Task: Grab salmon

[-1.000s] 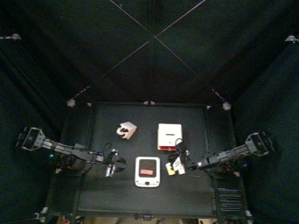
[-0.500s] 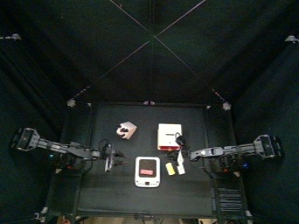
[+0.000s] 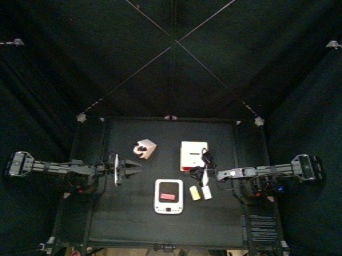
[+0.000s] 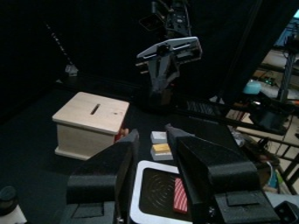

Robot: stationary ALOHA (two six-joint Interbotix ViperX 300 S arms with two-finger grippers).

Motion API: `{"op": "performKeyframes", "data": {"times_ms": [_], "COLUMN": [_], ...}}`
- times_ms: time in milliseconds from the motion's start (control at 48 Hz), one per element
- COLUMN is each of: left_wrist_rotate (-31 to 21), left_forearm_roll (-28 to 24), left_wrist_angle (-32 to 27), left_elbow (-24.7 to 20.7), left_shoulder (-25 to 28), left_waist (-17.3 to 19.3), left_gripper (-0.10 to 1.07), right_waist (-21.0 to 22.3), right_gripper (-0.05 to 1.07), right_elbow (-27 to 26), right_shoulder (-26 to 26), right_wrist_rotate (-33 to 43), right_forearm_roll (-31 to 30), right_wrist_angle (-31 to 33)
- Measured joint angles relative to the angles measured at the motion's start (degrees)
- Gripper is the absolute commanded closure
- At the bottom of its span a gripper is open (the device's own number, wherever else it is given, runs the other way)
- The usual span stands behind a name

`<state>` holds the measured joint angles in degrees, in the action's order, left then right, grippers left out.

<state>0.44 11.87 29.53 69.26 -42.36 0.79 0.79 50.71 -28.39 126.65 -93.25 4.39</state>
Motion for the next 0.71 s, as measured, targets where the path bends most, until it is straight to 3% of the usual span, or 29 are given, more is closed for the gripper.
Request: {"op": "performKeyframes", "data": {"times_ms": [229, 396, 542, 708], "left_wrist_rotate": [-0.09, -0.18, -0.44, -0.53], "left_forearm_roll": [-1.67, -4.57, -5.63, -4.66], "left_wrist_angle": [-0.35, -0.35, -0.35, 0.35], "left_elbow": [0.00, 0.70, 1.49, 1.32], "left_shoulder": [0.00, 0.00, 0.00, 0.70], "left_waist": [0.00, -0.35, -2.72, -6.77], "left_gripper": [0.24, 0.24, 0.24, 0.24], "right_waist": [-0.70, -3.60, -5.01, -5.71], "right_gripper": [0.60, 0.60, 0.59, 0.50], "right_elbow": [0.79, 0.62, -0.79, -3.08], "right_shoulder": [1.05, 3.78, 6.15, 12.83], "right_wrist_rotate": [0.00, -0.09, -0.09, -0.09], "right_forearm_roll": [-2.64, -5.71, -5.80, -3.60], "right_wrist_angle": [-1.14, -2.20, -5.36, -7.91]}}
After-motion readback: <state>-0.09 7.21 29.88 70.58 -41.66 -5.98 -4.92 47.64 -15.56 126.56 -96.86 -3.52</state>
